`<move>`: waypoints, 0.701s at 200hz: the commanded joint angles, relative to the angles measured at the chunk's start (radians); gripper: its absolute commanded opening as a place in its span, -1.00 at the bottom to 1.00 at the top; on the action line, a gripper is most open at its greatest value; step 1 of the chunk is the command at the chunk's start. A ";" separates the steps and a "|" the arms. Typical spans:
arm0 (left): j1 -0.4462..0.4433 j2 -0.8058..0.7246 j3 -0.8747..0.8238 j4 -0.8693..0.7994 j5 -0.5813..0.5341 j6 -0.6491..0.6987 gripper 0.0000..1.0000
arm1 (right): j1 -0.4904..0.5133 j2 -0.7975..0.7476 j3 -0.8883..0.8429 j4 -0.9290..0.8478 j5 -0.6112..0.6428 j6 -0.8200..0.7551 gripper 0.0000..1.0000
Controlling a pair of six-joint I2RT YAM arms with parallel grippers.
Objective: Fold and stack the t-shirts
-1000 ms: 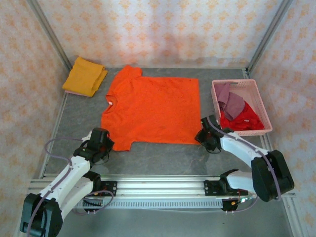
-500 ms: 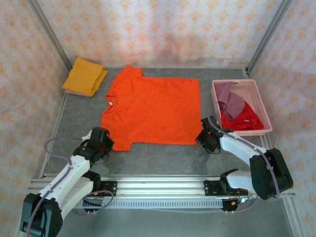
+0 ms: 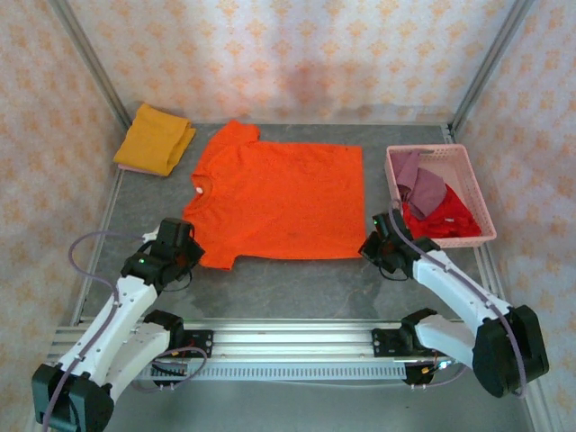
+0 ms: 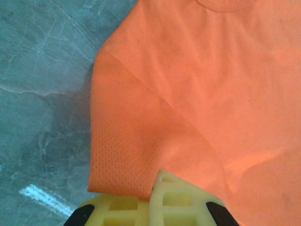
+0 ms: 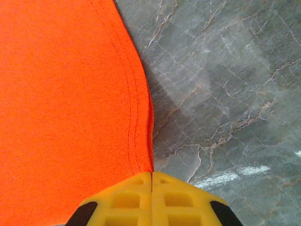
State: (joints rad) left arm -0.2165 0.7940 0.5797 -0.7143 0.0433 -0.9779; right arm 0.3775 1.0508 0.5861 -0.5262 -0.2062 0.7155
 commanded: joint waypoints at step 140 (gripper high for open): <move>0.006 0.529 0.398 0.073 -0.064 0.288 -1.00 | -0.035 0.338 0.320 0.042 0.110 -0.179 -1.00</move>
State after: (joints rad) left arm -0.2211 1.2995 0.9379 -0.6827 0.0257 -0.6975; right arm 0.3607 1.3727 0.8867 -0.4995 -0.1486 0.5629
